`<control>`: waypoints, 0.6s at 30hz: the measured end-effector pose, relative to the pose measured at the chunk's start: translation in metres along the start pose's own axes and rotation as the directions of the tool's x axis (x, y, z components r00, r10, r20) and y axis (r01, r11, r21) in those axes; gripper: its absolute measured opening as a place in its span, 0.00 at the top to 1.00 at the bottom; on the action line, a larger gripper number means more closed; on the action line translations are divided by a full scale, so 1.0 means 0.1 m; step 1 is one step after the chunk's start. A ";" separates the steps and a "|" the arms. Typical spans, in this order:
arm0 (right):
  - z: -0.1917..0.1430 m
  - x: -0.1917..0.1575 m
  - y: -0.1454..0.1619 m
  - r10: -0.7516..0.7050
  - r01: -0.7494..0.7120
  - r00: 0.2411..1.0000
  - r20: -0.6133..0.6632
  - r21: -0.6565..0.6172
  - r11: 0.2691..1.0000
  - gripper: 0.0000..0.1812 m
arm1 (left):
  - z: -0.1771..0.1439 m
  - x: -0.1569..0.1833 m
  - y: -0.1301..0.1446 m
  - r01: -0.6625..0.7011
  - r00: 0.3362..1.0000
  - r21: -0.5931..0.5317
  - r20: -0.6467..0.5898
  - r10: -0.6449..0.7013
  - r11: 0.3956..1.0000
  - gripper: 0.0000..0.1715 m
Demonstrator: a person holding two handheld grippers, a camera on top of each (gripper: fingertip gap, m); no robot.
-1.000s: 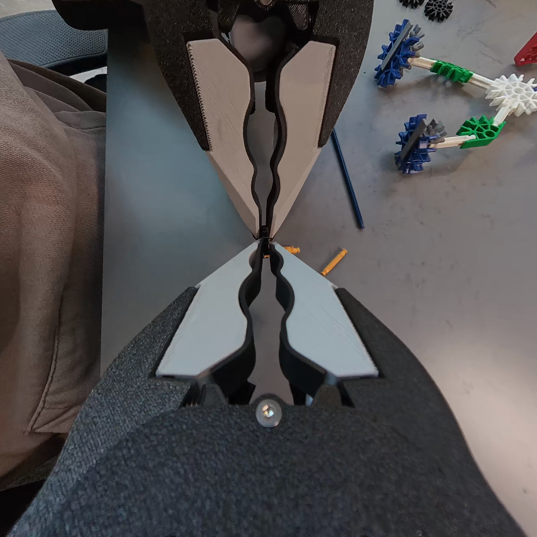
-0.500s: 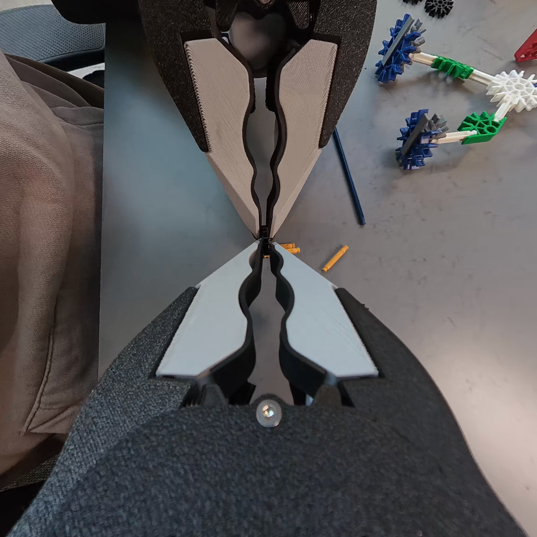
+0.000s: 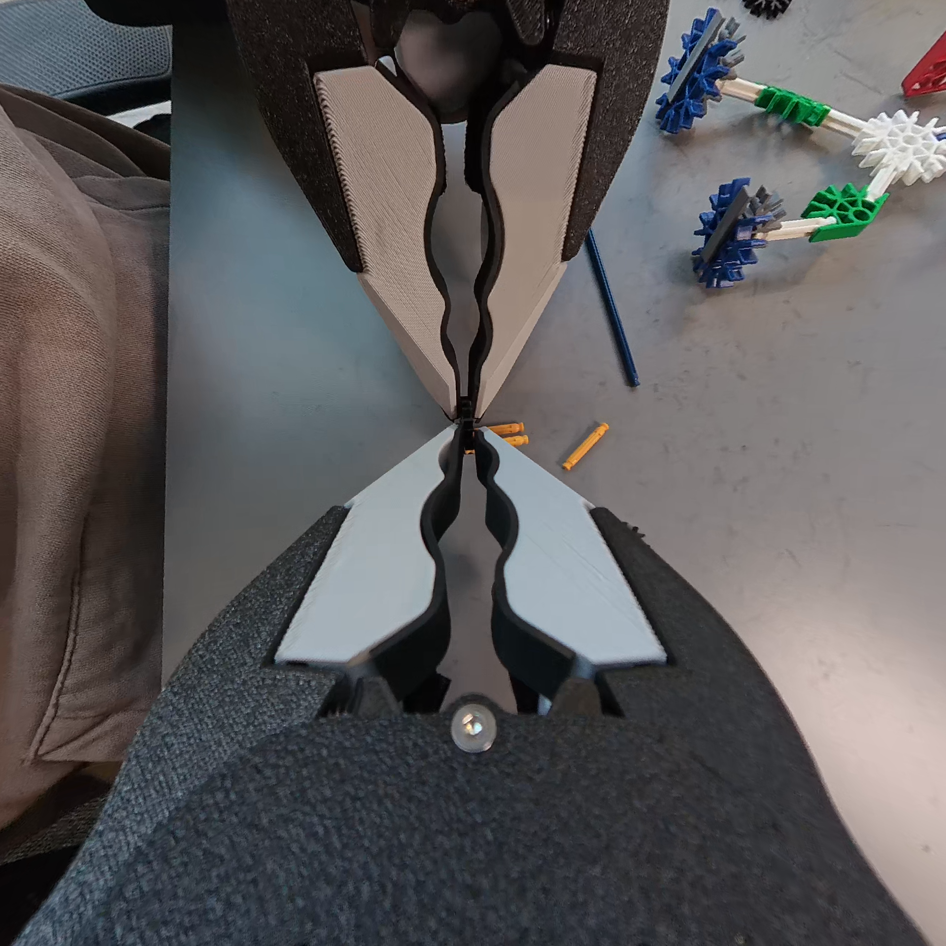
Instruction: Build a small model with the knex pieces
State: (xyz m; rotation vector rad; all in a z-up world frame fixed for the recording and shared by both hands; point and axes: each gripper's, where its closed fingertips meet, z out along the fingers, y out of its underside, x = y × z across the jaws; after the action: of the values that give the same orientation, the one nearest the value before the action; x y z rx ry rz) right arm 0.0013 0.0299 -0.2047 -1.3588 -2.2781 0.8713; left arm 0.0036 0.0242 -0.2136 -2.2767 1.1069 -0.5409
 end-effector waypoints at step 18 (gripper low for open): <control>-0.11 -0.01 -0.12 0.043 -0.046 0.998 0.041 0.086 0.995 0.99 | -0.13 0.05 -0.09 0.131 0.983 0.061 -0.134 -0.122 0.990 0.99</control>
State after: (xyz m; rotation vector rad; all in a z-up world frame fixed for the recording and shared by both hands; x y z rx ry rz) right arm 0.0001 0.0286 -0.1891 -1.3711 -2.2188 1.0075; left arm 0.0045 0.0212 -0.1976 -2.2888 0.9918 -0.7760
